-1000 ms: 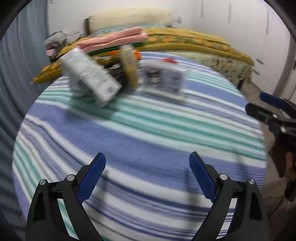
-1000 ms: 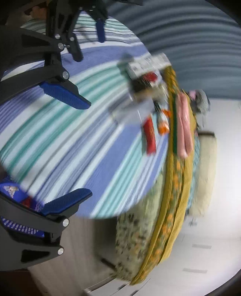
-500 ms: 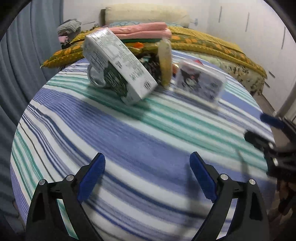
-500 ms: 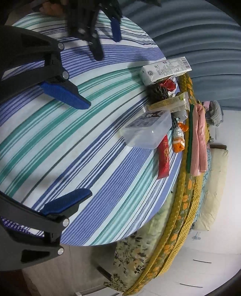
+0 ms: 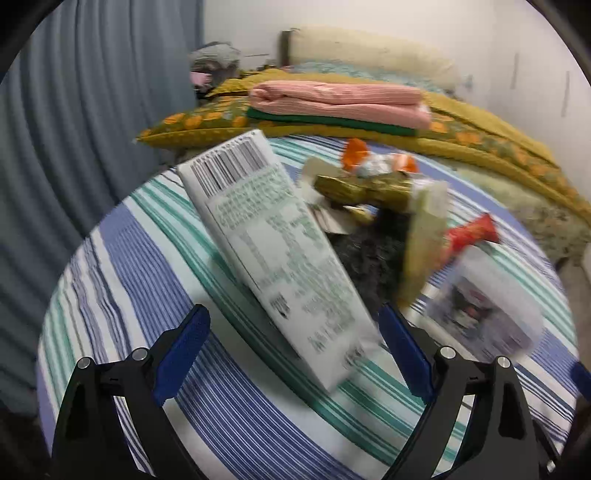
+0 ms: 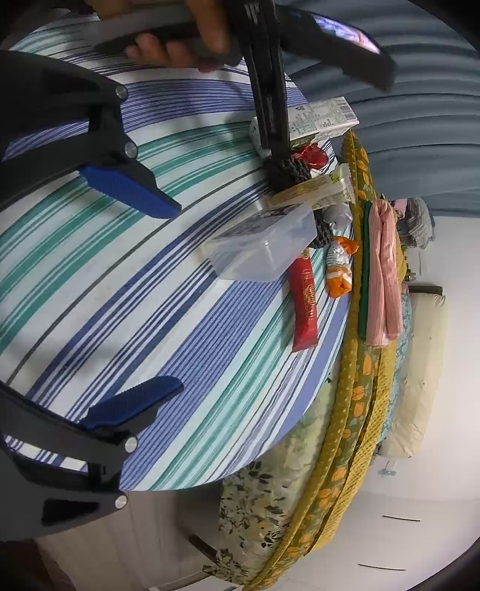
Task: Collect trash
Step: 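Move both tools back over the table toward the remaining trash, then grasp the milk carton with the left tool while the right tool grasps the Kuromi box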
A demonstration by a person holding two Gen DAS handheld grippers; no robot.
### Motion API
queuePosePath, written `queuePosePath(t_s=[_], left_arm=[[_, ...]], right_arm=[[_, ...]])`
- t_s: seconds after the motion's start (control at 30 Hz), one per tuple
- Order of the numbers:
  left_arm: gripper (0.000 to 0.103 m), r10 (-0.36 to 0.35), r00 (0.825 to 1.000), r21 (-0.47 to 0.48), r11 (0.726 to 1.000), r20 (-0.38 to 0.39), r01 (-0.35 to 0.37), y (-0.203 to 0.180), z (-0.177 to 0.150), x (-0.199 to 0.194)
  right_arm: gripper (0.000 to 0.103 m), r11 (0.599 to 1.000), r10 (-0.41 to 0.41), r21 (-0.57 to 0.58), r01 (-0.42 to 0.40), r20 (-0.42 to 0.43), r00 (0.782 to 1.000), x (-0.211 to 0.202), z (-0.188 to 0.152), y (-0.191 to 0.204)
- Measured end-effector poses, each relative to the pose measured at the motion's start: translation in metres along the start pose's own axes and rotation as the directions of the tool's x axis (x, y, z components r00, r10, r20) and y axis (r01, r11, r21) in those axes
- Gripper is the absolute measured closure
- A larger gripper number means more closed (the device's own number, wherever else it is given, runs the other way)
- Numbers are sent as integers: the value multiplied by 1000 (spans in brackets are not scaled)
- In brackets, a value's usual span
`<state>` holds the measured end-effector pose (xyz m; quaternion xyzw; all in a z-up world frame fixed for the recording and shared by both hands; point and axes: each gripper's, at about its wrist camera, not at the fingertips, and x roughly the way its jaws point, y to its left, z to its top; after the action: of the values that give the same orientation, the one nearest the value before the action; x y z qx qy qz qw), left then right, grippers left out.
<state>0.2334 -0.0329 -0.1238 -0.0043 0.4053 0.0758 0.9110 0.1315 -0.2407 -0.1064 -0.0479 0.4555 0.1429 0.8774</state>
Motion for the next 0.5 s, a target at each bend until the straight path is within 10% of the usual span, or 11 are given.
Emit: queuePosePath(t_s=[0.3,0.5], left_arm=[[14,-84,997,19,996,-2,84,46,-13,-15],[53,-222,972,-28,975,-76,221,73,-13,-4]], right_arm=[[18,990,122,-72,-121,13,992,24,34,7],[19,985,170,-35,-171,-27,985,48,47,13]])
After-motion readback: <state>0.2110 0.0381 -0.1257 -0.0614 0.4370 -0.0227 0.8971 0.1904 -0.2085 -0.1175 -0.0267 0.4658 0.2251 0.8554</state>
